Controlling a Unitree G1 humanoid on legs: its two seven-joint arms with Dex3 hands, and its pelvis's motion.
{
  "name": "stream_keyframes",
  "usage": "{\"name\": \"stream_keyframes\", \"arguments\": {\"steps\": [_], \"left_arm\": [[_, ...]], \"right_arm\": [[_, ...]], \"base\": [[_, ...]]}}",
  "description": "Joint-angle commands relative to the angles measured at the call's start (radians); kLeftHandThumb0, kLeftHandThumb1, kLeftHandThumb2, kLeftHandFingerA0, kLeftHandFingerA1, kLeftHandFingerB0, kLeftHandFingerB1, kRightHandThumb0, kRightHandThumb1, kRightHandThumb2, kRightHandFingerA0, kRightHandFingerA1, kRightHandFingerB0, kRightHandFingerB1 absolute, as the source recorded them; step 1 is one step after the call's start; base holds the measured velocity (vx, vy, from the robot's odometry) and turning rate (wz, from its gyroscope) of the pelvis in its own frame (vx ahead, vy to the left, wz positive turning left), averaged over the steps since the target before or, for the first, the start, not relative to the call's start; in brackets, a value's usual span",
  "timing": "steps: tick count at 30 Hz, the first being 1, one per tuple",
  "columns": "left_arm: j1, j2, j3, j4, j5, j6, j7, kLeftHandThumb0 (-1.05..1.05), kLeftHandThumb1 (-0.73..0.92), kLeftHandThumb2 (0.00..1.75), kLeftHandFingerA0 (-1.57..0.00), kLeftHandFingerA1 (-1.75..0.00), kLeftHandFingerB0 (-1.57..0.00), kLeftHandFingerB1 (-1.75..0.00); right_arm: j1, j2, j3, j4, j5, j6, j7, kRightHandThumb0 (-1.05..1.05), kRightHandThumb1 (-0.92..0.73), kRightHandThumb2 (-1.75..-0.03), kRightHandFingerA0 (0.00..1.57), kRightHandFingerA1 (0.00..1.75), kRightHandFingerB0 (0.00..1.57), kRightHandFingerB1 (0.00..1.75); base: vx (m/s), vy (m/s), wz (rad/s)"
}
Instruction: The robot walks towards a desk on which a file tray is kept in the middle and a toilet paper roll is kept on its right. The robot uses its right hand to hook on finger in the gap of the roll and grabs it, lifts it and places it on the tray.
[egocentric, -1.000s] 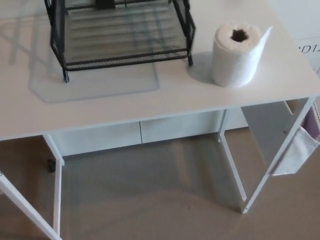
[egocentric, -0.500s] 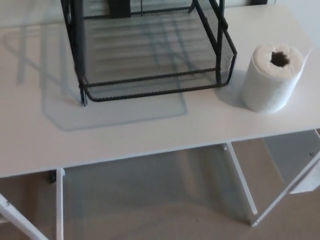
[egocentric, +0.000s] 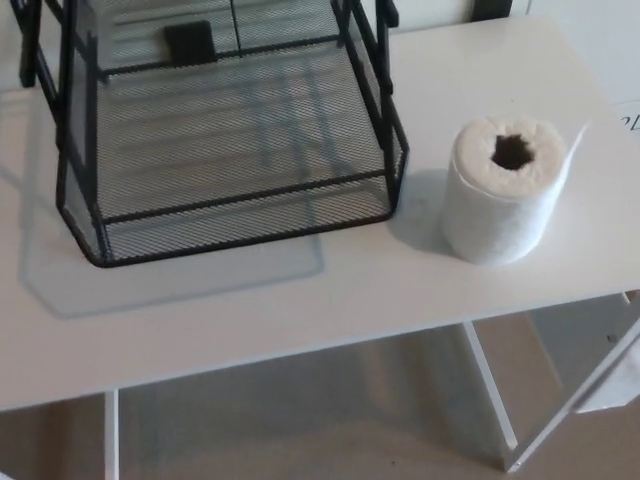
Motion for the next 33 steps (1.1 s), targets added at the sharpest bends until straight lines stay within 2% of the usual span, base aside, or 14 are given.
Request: {"name": "stream_keyframes", "arguments": {"steps": [1,3,4,6,7,9,10,11,15,16,19,21,29,33], "left_arm": [[0.017,0.019,0.014,-0.026,-0.009,0.01,-0.011,-0.76,0.92,0.72,-0.47,-1.16,-0.2,-0.54],[0.022,0.017,0.006,-0.035,0.007,0.018,0.012,-0.75,0.92,0.73,-0.49,-1.49,-0.32,-0.8],[0.05,0.018,0.008,-0.07,-0.001,0.016,-0.007,-0.75,0.92,0.75,-0.17,-0.56,-0.21,-0.53],[0.052,0.016,0.013,-0.079,-0.005,0.026,-0.001,-0.66,0.72,1.14,-0.33,-0.68,-0.12,-0.53],[0.047,0.01,0.017,-0.057,-0.006,0.015,0.007,-0.76,0.92,0.71,-0.26,-0.58,-0.2,-0.46],[0.036,0.009,0.0,-0.014,0.013,-0.008,0.015,-0.76,0.92,0.73,-0.5,-1.08,-0.27,-0.52],[0.042,0.01,0.001,-0.028,0.009,0.004,0.009,-0.74,0.77,1.1,-0.46,-0.78,-0.22,-0.56],[0.052,0.008,0.008,-0.041,-0.002,0.012,0.001,-0.75,0.92,0.74,-0.49,-0.98,-0.23,-0.48],[0.086,0.005,0.016,-0.072,-0.009,0.029,0.0,-0.77,0.79,1.16,-0.76,-1.19,-0.22,-0.57],[0.097,0.012,0.004,-0.086,0.001,0.026,-0.007,-0.78,0.92,0.75,-0.7,-1.44,-0.22,-0.51],[0.123,0.012,0.006,-0.115,-0.005,0.042,-0.012,-0.77,0.8,1.18,-0.99,-1.36,-0.61,-0.94],[0.142,0.008,0.009,-0.118,-0.009,0.037,-0.014,-0.75,0.92,0.72,-0.15,-0.45,-0.21,-0.45],[0.176,0.014,0.019,-0.031,-0.02,-0.06,-0.045,-0.35,0.6,1.16,0.0,-0.51,0.0,-0.49],[0.198,0.012,0.056,-0.076,-0.064,-0.035,-0.079,-0.75,0.92,0.76,-0.13,-0.45,-0.14,-0.39]], "right_arm": [[-0.006,-0.017,0.015,0.011,-0.014,0.019,-0.008,-0.86,-0.67,-1.0,0.13,0.41,0.04,0.3],[0.003,0.0,-0.023,0.006,0.027,0.007,-0.006,-0.38,-0.39,-1.01,0.0,0.47,0.01,0.48],[0.006,-0.007,-0.02,0.0,0.021,0.009,-0.004,-0.85,-0.66,-0.98,0.11,0.4,0.05,0.35],[0.003,-0.001,-0.035,0.002,0.034,0.007,-0.006,-0.82,-0.63,-0.91,0.16,0.39,0.09,0.38],[0.006,0.013,-0.069,0.002,0.062,-0.022,-0.024,-0.8,-0.62,-0.92,0.27,0.44,0.11,0.39],[0.001,0.028,-0.145,0.0,0.131,-0.011,0.043,-0.74,-0.73,-0.62,0.28,0.31,0.14,0.28],[-0.003,0.025,-0.16,-0.001,0.138,0.002,0.063,-0.78,-0.61,-0.93,0.21,0.43,0.04,0.33],[-0.009,0.026,-0.192,-0.013,0.165,0.022,0.084,-0.75,-0.57,-0.86,0.34,0.47,0.1,0.39],[-0.013,0.023,-0.273,-0.086,0.221,0.029,0.117,-0.73,-0.68,-0.61,0.44,0.35,0.15,0.31],[-0.014,0.018,-0.276,-0.091,0.212,0.003,0.113,-0.76,-0.58,-0.89,0.36,0.48,0.09,0.38],[-0.035,-0.004,-0.309,-0.097,0.229,-0.004,0.146,-0.75,-0.57,-0.86,0.16,0.43,0.08,0.37],[-0.047,0.014,-0.365,-0.15,0.286,0.0,0.151,-0.62,-0.62,-0.59,0.18,0.28,0.21,0.31],[-0.163,-0.093,-0.349,-0.43,0.235,-0.088,0.157,-0.78,-0.57,-0.91,0.35,0.49,0.04,0.31],[-0.146,-0.085,-0.341,-0.744,0.248,-0.038,0.162,-0.81,-0.59,-0.93,0.34,0.52,0.05,0.37]], "base": [[0.11,0.166,-0.04],[0.07,0.179,0.08],[0.16,0.168,-0.16],[0.12,0.148,0.05],[0.09,0.116,0.03],[0.1,0.063,0.09],[0.07,0.034,0.07],[0.0,0.0,0.0],[0.03,0.01,0.03],[0.0,0.0,0.0],[0.0,0.0,0.0],[0.0,0.0,0.0],[0.0,0.0,0.0],[0.0,-0.002,0.02]]}}
